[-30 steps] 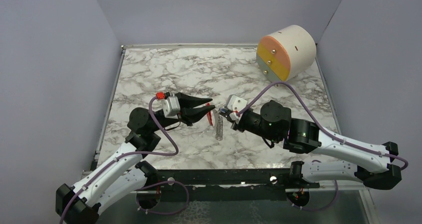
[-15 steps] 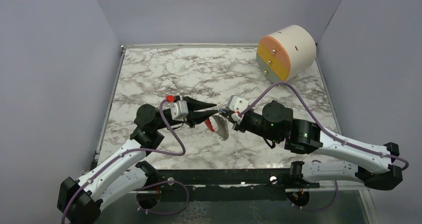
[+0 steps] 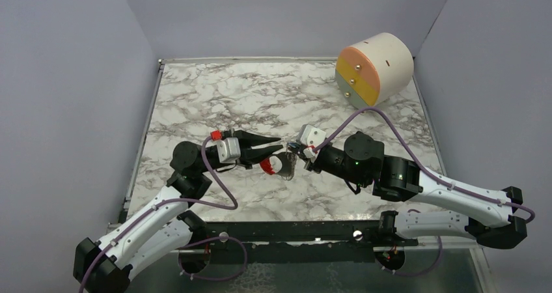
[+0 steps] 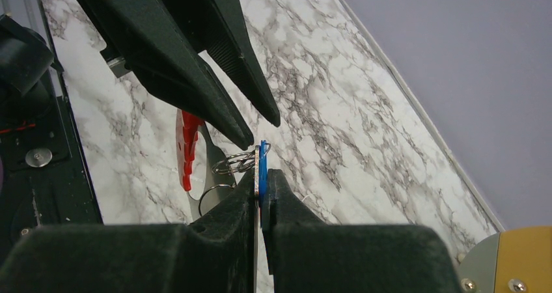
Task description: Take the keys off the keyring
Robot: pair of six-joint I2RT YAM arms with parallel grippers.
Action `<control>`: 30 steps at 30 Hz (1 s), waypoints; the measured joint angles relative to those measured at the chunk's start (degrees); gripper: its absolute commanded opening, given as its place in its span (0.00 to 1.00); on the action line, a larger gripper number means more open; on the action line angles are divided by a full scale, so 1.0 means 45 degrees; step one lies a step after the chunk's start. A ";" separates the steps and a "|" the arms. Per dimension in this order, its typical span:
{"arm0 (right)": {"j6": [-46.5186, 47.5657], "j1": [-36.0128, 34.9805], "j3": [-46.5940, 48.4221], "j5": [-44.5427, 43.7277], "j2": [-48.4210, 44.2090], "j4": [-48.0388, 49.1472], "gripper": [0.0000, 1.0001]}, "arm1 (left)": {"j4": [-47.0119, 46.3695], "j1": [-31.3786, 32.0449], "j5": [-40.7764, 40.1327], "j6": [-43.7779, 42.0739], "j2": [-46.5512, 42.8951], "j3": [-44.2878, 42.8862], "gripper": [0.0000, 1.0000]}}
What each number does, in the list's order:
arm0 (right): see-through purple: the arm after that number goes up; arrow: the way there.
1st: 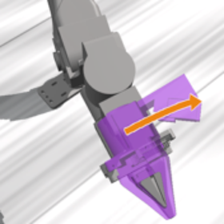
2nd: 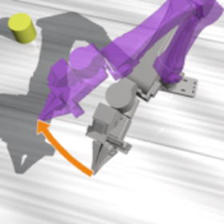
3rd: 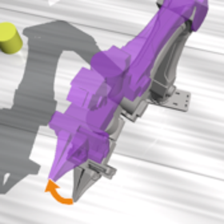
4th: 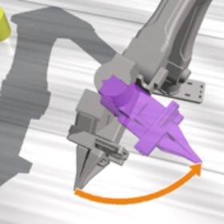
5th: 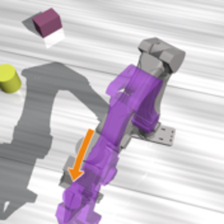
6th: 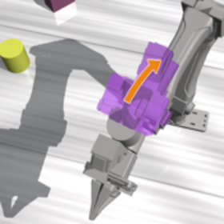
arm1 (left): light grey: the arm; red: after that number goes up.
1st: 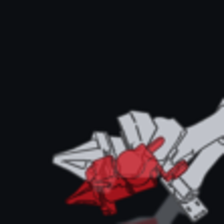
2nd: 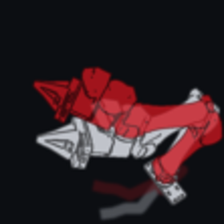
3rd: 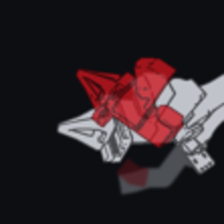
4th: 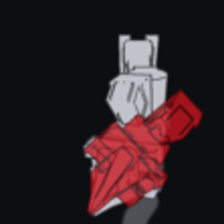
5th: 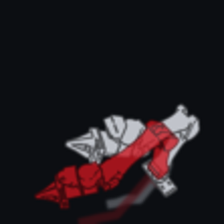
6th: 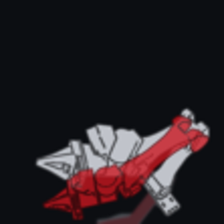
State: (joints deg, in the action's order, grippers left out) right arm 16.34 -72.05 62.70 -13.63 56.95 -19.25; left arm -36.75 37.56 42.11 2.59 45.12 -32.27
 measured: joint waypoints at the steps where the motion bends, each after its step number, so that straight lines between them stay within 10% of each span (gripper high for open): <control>1: 0.0000 0.0000 0.0000 0.0000 -0.0005 0.0000 0.01 | -0.0019 0.0000 -0.0058 0.0000 -0.0112 0.0049 0.26; 30: 0.0000 0.0000 -0.0068 0.0243 -0.0053 0.0005 0.01 | -0.0117 0.0000 0.1554 0.0976 0.0306 -0.0257 0.28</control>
State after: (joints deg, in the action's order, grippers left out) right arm 16.34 -72.05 62.39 -12.53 56.71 -19.22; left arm -37.28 37.56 49.10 6.98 46.50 -33.43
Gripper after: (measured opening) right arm 0.036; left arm 0.293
